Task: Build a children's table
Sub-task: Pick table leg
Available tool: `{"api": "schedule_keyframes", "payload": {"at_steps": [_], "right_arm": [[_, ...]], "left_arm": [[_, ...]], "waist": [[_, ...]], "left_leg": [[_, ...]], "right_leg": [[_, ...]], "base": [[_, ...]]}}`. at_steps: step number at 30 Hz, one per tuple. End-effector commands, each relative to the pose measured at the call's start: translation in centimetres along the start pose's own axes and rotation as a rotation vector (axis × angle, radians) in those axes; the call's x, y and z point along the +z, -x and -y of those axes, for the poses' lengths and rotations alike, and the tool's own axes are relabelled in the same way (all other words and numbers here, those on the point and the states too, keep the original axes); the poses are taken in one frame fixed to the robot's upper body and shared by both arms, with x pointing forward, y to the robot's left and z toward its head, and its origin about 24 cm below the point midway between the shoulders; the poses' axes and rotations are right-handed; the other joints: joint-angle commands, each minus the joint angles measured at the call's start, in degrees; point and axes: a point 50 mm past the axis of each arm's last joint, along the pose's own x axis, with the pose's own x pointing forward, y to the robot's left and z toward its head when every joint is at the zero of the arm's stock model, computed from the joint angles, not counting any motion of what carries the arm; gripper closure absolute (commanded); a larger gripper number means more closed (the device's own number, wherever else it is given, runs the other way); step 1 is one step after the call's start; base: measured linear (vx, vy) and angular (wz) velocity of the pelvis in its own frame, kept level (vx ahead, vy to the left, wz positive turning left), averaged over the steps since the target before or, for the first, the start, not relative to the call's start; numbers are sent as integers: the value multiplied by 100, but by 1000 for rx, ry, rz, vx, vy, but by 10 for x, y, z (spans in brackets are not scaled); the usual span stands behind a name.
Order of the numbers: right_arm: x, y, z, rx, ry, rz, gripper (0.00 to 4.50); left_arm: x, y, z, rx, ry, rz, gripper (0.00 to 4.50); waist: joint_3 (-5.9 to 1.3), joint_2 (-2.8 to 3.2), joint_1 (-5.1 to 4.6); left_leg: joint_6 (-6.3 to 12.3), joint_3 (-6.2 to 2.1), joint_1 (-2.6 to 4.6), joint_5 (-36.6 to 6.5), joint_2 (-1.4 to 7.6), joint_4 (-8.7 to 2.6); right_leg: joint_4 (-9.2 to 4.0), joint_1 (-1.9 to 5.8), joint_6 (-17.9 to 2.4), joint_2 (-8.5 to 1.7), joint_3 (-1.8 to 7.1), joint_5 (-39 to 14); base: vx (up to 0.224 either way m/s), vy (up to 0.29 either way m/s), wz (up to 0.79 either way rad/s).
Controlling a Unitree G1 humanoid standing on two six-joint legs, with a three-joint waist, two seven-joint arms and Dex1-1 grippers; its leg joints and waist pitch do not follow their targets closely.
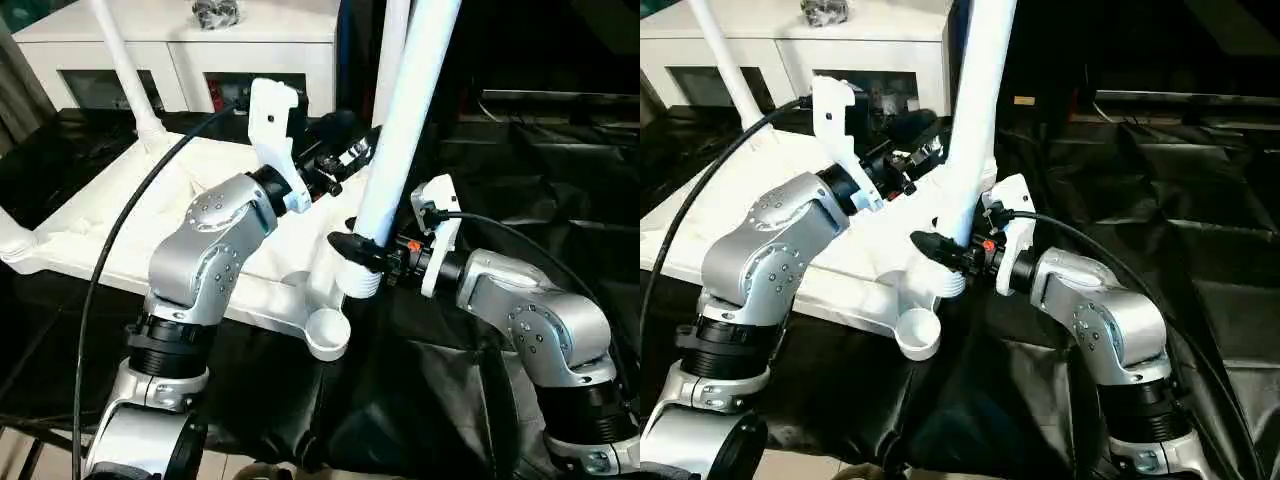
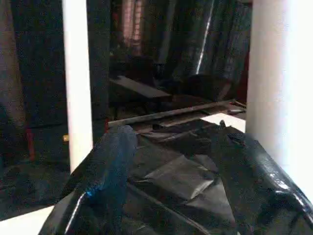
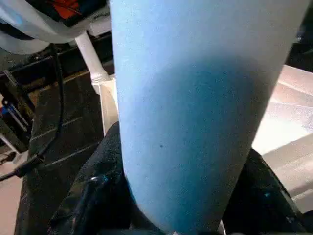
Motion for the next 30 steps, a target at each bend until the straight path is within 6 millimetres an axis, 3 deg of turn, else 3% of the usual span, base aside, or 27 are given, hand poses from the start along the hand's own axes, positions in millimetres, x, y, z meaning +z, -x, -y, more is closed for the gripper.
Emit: {"api": "schedule_keyframes", "payload": {"at_steps": [1, 5, 9, 12, 13, 18, 19, 23, 30], "right_arm": [[3, -1, 1, -7, 18, 1, 259], [5, 0, 8, -78, 28, 32, 259], [7, 2, 16, -166, 22, 73, 259], [8, 6, 21, -219, -7, 115, 259], [9, 8, 21, -234, 11, 146, 259], [6, 16, 21, -275, 41, 161, 259], [2, 21, 21, -306, 73, 126, 259], [-10, 29, 19, -350, 138, 76, 259], [-30, 38, 9, -289, 144, 5, 260]], "left_arm": [[5, 4, -6, 16, -19, 20, 152], [7, 24, -34, 98, -166, -21, 152], [3, 40, -42, 11, -239, -90, 152], [-7, 59, -42, -162, -240, -183, 152], [-12, 67, -39, -238, -237, -228, 152], [-36, 93, -35, -446, -249, -409, 152], [-46, 100, -37, -478, -256, -473, 152], [-65, 117, -39, -562, -306, -584, 152], [-74, 137, -48, -670, -318, -696, 152]], "waist": [[-400, -59, -1], [-398, -106, -3], [-413, -56, -8], [-427, -13, 13], [-428, 41, -2], [-401, 38, -12], [-399, 61, -32], [-364, 32, -50], [-362, 49, -103]], "left_leg": [[-57, -229, 115, -812, 409, -488], [-44, -234, 100, -748, 393, -498], [-153, -223, 139, -710, 396, -513], [-186, -216, 159, -649, 387, -518], [-241, -209, 172, -689, 386, -530], [-358, -200, 183, -1050, 384, -585], [-411, -193, 190, -1167, 385, -593], [-492, -210, 190, -1474, 393, -632], [-410, -226, 191, -1622, 409, -648]], "right_leg": [[-418, 270, -1326, -343, 236, -773], [-425, 262, -1217, -341, 235, -804], [-397, 218, -1179, -329, 231, -763], [-365, 185, -1196, -328, 231, -625], [-333, 179, -1216, -306, 223, -521], [-367, 185, -1182, -304, 234, -566], [-360, 188, -1205, -313, 240, -637], [-461, 203, -1018, -350, 276, -1199], [-470, 199, -1123, -354, 282, -1294]], "base": [[0, 0, 0], [0, 0, 0], [0, 0, 0], [0, 0, 0], [0, 0, 0], [0, 0, 0], [0, 0, 0], [0, 0, 0], [0, 0, 0]]}}
